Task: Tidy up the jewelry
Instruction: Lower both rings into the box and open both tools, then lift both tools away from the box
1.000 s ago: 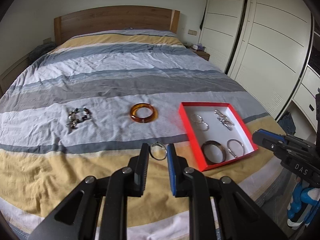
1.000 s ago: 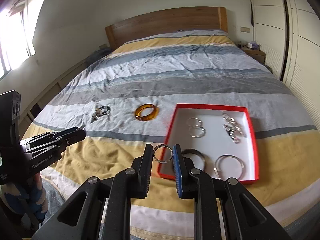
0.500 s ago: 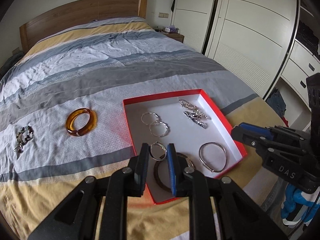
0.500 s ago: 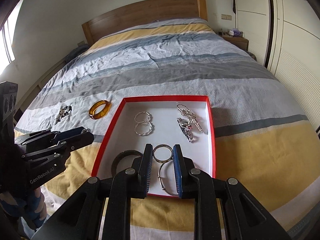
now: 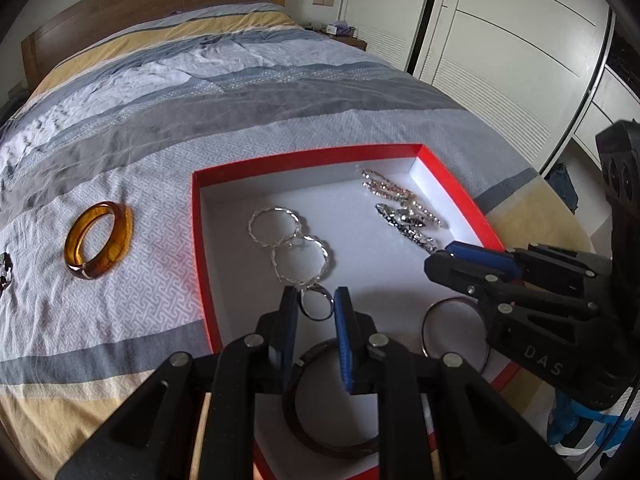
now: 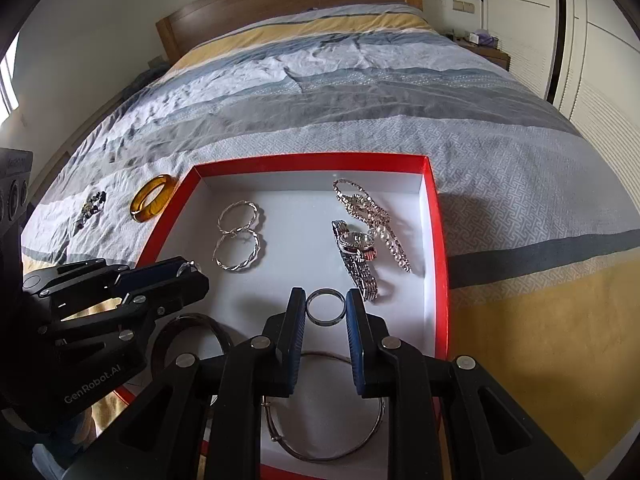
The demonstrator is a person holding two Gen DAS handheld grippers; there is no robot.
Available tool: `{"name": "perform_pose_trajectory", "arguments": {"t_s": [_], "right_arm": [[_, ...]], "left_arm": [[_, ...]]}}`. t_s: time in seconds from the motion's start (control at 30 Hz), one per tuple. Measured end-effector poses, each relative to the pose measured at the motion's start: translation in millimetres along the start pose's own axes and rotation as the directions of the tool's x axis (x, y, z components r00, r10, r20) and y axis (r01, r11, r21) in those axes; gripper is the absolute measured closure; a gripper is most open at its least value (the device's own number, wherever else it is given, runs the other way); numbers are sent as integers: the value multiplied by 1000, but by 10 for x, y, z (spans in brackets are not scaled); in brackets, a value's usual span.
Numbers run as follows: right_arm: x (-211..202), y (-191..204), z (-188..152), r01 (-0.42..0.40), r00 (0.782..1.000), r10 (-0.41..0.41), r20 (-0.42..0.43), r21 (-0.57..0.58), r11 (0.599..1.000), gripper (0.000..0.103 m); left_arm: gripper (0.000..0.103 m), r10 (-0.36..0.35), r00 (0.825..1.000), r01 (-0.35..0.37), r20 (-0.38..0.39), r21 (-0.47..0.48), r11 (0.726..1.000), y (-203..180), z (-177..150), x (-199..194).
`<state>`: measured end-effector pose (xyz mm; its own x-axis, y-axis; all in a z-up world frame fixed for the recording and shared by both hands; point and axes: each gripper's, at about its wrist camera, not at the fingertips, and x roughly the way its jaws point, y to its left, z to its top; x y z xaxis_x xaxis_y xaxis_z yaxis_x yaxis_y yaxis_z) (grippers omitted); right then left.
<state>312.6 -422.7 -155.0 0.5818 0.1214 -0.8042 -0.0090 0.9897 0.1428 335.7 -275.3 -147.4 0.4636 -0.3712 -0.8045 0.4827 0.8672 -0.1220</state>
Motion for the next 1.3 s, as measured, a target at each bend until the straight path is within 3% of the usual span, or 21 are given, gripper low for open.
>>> {"name": "perform_pose_trajectory", "arguments": {"t_s": [0.37, 0.87, 1.07, 1.3], "right_arm": [[204, 118, -47, 29, 997, -33, -64, -71, 997, 82], [162, 158, -86, 54, 993, -64, -95, -99, 994, 82], [-82, 140, -104, 72, 995, -77, -61, -82, 994, 78], [-585, 107, -123, 95, 995, -95, 7, -34, 995, 72]], "left_arm": [[86, 23, 1000, -23, -20, 1, 1000, 31, -83, 128], [85, 56, 998, -56, -35, 10, 998, 41, -85, 124], [75, 34, 999, -34, -37, 5, 999, 17, -41, 20], [74, 31, 999, -31, 20, 7, 1000, -56, 21, -413]]}}
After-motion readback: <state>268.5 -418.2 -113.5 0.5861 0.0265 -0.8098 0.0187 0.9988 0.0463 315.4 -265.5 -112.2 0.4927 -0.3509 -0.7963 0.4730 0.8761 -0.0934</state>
